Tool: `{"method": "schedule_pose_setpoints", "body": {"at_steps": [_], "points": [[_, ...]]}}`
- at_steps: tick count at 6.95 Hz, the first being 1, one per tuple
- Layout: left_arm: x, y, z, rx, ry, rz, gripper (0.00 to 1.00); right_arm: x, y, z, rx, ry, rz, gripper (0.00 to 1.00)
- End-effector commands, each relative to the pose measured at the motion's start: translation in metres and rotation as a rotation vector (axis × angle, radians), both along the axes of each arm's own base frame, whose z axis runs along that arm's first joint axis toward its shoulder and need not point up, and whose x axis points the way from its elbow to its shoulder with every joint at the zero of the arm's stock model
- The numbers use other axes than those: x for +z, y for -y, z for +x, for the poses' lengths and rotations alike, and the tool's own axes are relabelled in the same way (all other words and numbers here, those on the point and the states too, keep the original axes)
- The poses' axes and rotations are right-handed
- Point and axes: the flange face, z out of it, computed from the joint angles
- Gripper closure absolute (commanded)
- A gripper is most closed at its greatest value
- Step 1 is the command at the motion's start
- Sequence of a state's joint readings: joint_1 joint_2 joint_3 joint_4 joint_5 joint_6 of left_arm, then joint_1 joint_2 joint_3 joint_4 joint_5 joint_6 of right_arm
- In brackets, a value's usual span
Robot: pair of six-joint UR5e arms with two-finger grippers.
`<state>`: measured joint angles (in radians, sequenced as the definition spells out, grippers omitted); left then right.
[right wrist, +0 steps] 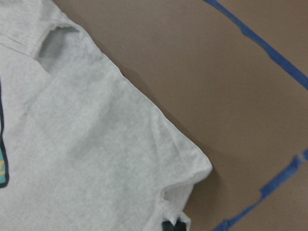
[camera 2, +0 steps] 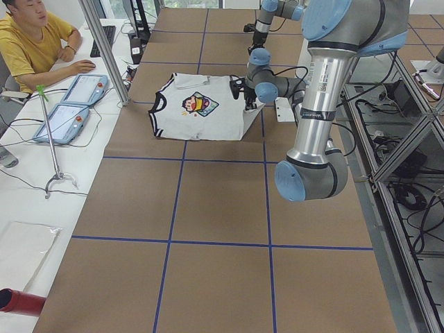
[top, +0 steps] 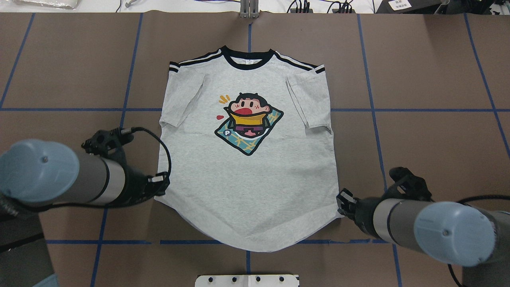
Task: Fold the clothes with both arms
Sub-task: 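Lift the hem with both grippers and fold it toward the collar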
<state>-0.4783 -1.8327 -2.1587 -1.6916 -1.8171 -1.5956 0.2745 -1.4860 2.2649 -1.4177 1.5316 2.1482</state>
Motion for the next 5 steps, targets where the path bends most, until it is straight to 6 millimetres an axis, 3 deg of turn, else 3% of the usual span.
{"method": "schedule_pose_setpoints", "body": {"at_steps": [1, 2, 3, 4, 5], "points": [[0.025, 0.101, -0.012, -0.109, 0.032, 0.082, 1.00, -0.040, 0.098, -0.011, 0.012, -0.146, 0.068, 1.00], [0.040, 0.126, -0.023, -0.127, 0.058, 0.112, 1.00, -0.037, 0.136, 0.000, 0.034, -0.189, 0.083, 1.00], [0.041, 0.146, -0.027, -0.149, 0.069, 0.115, 1.00, -0.022, 0.180, 0.003, 0.020, -0.257, 0.108, 1.00], [0.040, 0.166, -0.008, -0.151, 0.076, 0.114, 1.00, -0.005, 0.223, -0.002, 0.018, -0.327, 0.110, 1.00], [0.048, 0.187, 0.002, -0.166, 0.057, 0.129, 1.00, -0.002, 0.256, -0.005, 0.042, -0.357, 0.094, 1.00]]}}
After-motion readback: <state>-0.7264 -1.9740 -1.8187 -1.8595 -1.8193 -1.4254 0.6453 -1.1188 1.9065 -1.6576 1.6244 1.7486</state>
